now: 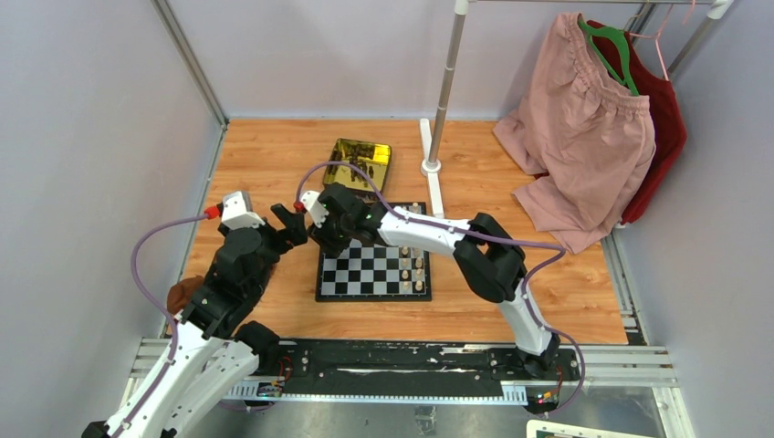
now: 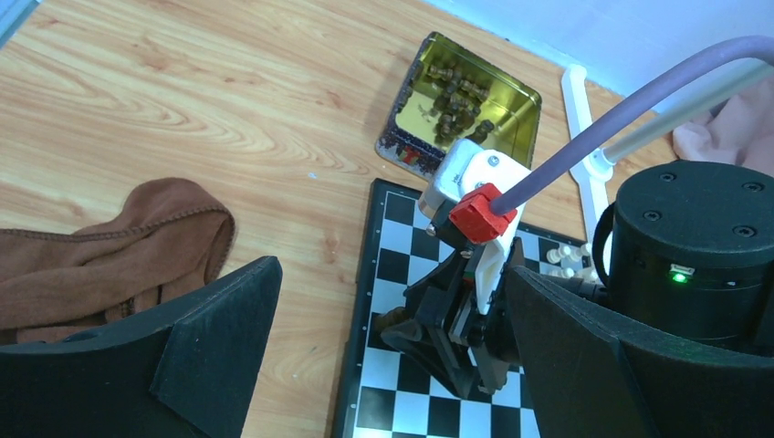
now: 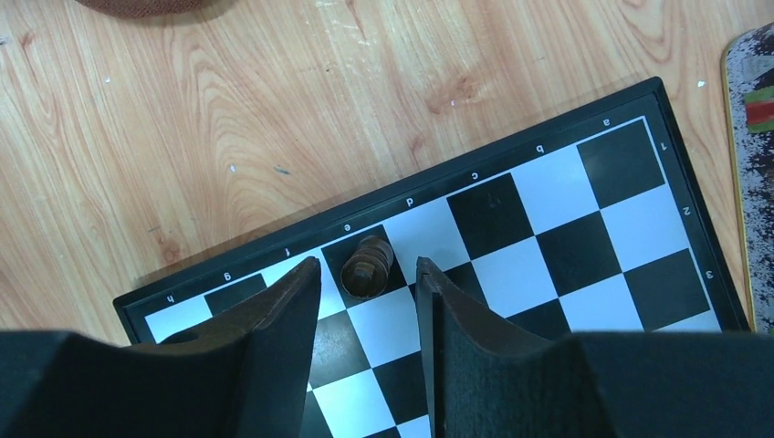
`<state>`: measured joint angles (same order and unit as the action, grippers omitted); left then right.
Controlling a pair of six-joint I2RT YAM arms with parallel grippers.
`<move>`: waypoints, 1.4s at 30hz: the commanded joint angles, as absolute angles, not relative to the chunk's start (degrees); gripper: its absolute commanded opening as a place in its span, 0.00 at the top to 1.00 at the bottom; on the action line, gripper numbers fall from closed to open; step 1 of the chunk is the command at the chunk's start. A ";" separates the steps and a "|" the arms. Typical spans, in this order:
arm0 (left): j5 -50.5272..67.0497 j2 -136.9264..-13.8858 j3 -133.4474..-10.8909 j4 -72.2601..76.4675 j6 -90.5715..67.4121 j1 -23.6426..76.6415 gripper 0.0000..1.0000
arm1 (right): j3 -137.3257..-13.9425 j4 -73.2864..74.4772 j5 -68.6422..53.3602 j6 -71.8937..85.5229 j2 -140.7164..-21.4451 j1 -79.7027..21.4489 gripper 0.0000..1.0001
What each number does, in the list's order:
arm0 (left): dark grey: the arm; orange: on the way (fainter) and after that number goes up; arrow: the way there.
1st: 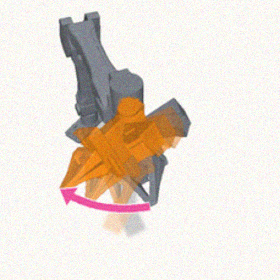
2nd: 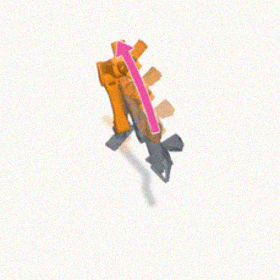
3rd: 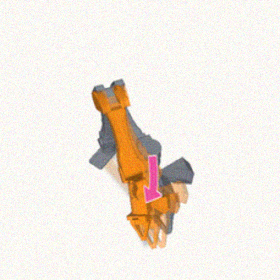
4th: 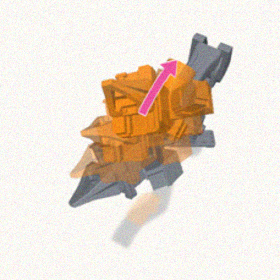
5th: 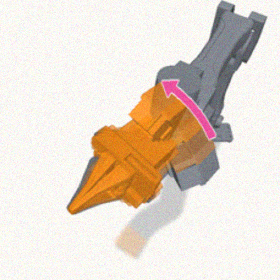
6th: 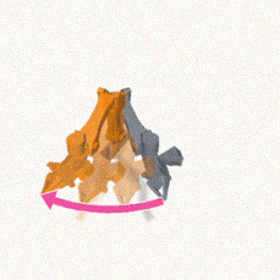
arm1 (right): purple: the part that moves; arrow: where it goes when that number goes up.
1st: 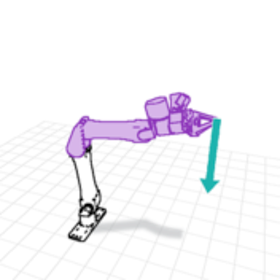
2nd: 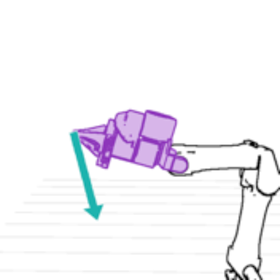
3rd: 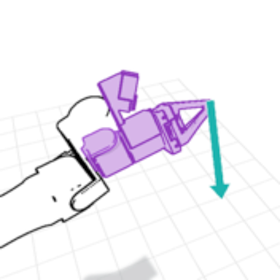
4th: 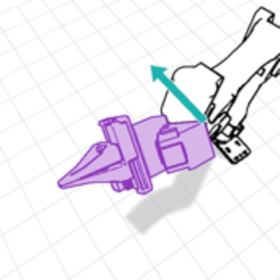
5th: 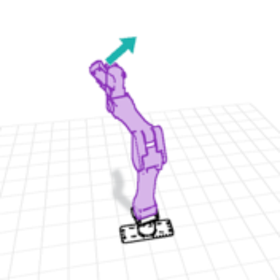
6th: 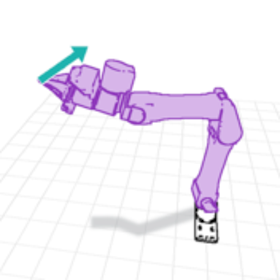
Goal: Set up the chess pieces on the board
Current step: Place the chess piece on the chessboard, then pick up the storage box at the center of the board.
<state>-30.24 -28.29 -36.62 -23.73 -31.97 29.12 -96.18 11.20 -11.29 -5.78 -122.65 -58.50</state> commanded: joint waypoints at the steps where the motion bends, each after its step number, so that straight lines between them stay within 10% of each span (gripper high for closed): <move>1: -31.58 -28.30 -38.11 -22.89 -32.39 29.62 0.00 | -99.26 12.64 -10.15 -6.01 -118.99 -58.60 0.53; 42: -32.10 -32.61 -38.86 -20.57 -28.71 29.62 0.00 | -128.45 32.52 12.94 12.03 -136.44 -38.66 0.57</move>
<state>-31.14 -32.38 -37.93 -22.48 -29.71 29.12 -127.13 29.98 11.44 9.78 -136.68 -39.31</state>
